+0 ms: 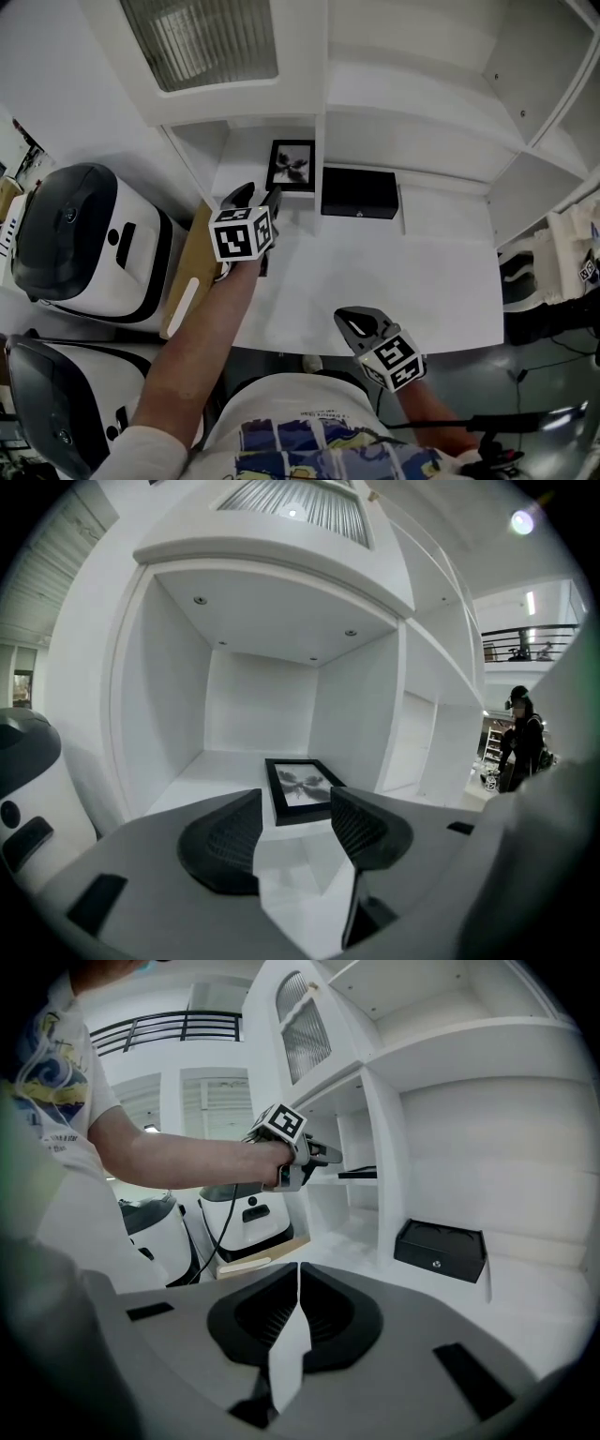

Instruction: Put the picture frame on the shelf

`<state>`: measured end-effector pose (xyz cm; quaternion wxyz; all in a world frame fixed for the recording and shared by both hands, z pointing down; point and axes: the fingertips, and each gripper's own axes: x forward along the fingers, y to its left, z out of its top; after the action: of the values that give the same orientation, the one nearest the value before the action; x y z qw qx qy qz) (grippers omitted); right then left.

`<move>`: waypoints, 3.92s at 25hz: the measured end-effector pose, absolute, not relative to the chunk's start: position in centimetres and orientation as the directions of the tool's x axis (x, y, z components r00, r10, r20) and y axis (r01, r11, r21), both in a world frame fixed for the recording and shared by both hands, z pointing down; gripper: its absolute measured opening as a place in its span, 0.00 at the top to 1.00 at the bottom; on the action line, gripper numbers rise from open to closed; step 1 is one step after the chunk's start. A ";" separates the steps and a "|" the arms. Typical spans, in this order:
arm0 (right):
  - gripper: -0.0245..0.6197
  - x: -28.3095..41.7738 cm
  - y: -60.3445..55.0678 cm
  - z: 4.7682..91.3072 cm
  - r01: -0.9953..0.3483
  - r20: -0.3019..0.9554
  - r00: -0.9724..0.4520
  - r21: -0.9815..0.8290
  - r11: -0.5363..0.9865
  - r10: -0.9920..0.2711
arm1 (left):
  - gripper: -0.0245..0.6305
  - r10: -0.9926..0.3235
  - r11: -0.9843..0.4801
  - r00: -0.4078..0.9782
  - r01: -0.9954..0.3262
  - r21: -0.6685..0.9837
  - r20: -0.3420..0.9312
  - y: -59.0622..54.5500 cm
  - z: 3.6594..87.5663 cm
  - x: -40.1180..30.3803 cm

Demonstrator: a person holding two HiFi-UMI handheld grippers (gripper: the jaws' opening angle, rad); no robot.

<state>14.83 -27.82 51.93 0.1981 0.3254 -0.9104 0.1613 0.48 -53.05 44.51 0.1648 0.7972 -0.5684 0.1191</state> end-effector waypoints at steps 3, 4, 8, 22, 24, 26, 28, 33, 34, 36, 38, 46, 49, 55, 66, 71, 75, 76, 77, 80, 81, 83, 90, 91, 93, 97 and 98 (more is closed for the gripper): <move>0.91 13.5 -27.1 51.8 -0.654 0.466 -0.708 -0.151 0.741 -0.530 | 0.61 -0.858 -0.328 0.362 -0.932 0.153 0.365 -50.6 44.2 -0.5; 0.91 13.1 -26.9 51.8 -0.655 0.467 -0.706 -0.147 0.741 -0.532 | 0.64 -0.854 -0.338 0.373 -0.928 0.159 0.362 -49.7 44.1 -0.9; 0.91 11.1 -25.5 51.5 -0.659 0.474 -0.698 -0.129 0.741 -0.537 | 0.78 -0.838 -0.384 0.418 -0.909 0.163 0.352 -45.8 43.8 -2.3; 0.92 5.1 -17.8 49.9 -0.696 0.480 -0.655 -0.082 0.713 -0.584 | 0.94 -0.753 -0.549 0.585 -0.811 0.202 0.302 -30.3 42.7 -6.7; 0.92 4.5 -16.5 49.7 -0.700 0.477 -0.651 -0.075 0.710 -0.591 | 0.94 -0.738 -0.574 0.610 -0.792 0.208 0.289 -27.8 42.4 -7.1; 0.92 4.0 -15.1 49.5 -0.704 0.472 -0.647 -0.070 0.707 -0.599 | 0.94 -0.718 -0.604 0.638 -0.770 0.207 0.277 -25.2 42.1 -7.4; 0.92 3.5 -13.6 49.3 -0.707 0.467 -0.646 -0.070 0.704 -0.603 | 0.94 -0.690 -0.641 0.672 -0.740 0.205 0.269 -22.2 41.9 -7.7; 0.92 1.9 -9.4 49.3 -0.703 0.471 -0.651 -0.078 0.707 -0.595 | 0.94 -0.611 -0.719 0.732 -0.672 0.175 0.301 -14.5 42.4 -8.4; 0.92 1.6 -8.6 49.3 -0.699 0.472 -0.654 -0.079 0.710 -0.591 | 0.94 -0.596 -0.730 0.740 -0.661 0.174 0.311 -13.0 42.6 -8.5; 0.92 1.0 -7.3 49.5 -0.692 0.477 -0.659 -0.080 0.717 -0.582 | 0.94 -0.571 -0.744 0.755 -0.642 0.185 0.322 -10.1 43.1 -8.9; 0.92 0.4 -6.1 49.5 -0.682 0.482 -0.665 -0.079 0.727 -0.571 | 0.94 -0.554 -0.750 0.766 -0.629 0.203 0.326 -7.4 43.4 -9.4; 0.92 -2.0 -2.6 49.1 -0.636 0.480 -0.695 -0.062 0.769 -0.536 | 0.94 -0.551 -0.758 0.773 -0.622 0.199 0.314 -0.9 42.8 -11.5; 0.92 -2.7 -1.7 49.1 -0.619 0.485 -0.701 -0.051 0.783 -0.523 | 0.94 -0.556 -0.756 0.769 -0.626 0.192 0.316 0.4 42.9 -11.9; 0.92 -3.5 -0.6 48.6 -0.598 0.478 -0.711 -0.024 0.801 -0.516 | 0.94 -0.563 -0.748 0.760 -0.636 0.191 0.326 1.9 43.7 -12.8; 0.92 -5.0 0.2 48.4 -0.563 0.478 -0.732 -0.022 0.826 -0.486 | 0.94 -0.584 -0.727 0.741 -0.659 0.193 0.332 3.2 44.0 -13.7; 0.92 -6.1 0.1 48.2 -0.545 0.471 -0.743 -0.014 0.839 -0.475 | 0.94 -0.591 -0.716 0.733 -0.669 0.198 0.336 3.6 44.4 -14.7; 0.92 -6.3 0.2 48.3 -0.543 0.471 -0.744 -0.011 0.840 -0.474 | 0.94 -0.594 -0.713 0.726 -0.674 0.191 0.346 3.8 44.7 -15.2; 0.92 -6.4 0.2 48.2 -0.541 0.470 -0.746 -0.015 0.841 -0.472 | 0.94 -0.594 -0.713 0.725 -0.675 0.191 0.347 3.9 44.7 -15.3; 0.92 -6.6 0.3 48.0 -0.540 0.469 -0.749 -0.022 0.842 -0.468 | 0.94 -0.595 -0.712 0.725 -0.676 0.191 0.348 3.9 44.8 -15.4; 0.92 -6.9 0.5 47.8 -0.537 0.467 -0.753 -0.029 0.843 -0.463 | 0.94 -0.595 -0.709 0.724 -0.677 0.195 0.350 3.9 44.9 -15.5; 0.92 -6.9 0.5 47.9 -0.536 0.468 -0.753 -0.029 0.844 -0.463 | 0.94 -0.594 -0.710 0.724 -0.677 0.197 0.351 3.9 45.0 -15.4; 0.92 -6.9 0.7 48.0 -0.535 0.470 -0.753 -0.029 0.845 -0.461 | 0.94 -0.589 -0.712 0.727 -0.673 0.199 0.353 4.0 45.1 -15.3; 0.92 -6.6 0.8 48.1 -0.540 0.472 -0.750 -0.033 0.841 -0.463 | 0.94 -0.572 -0.724 0.738 -0.660 0.203 0.359 4.1 45.5 -14.4; 0.92 -6.5 0.7 48.2 -0.540 0.472 -0.750 -0.033 0.841 -0.463 | 0.94 -0.570 -0.725 0.739 -0.658 0.202 0.360 4.0 45.5 -14.3; 0.92 -6.5 0.7 48.2 -0.538 0.474 -0.750 -0.032 0.842 -0.461 | 0.94 -0.566 -0.728 0.740 -0.656 0.200 0.364 3.9 45.6 -14.2; 0.92 -6.6 0.5 48.5 -0.542 0.475 -0.749 -0.037 0.840 -0.462 | 0.94 -0.560 -0.730 0.743 -0.652 0.205 0.368 3.7 45.7 -14.1; 0.92 -6.6 0.5 48.5 -0.542 0.475 -0.749 -0.040 0.839 -0.461 | 0.94 -0.559 -0.729 0.743 -0.652 0.208 0.369 3.7 45.8 -14.1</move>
<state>-6.58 0.47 48.51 0.2297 0.2693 -0.9311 0.0880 -14.09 3.69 45.77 0.1641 0.9189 -0.3293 0.1420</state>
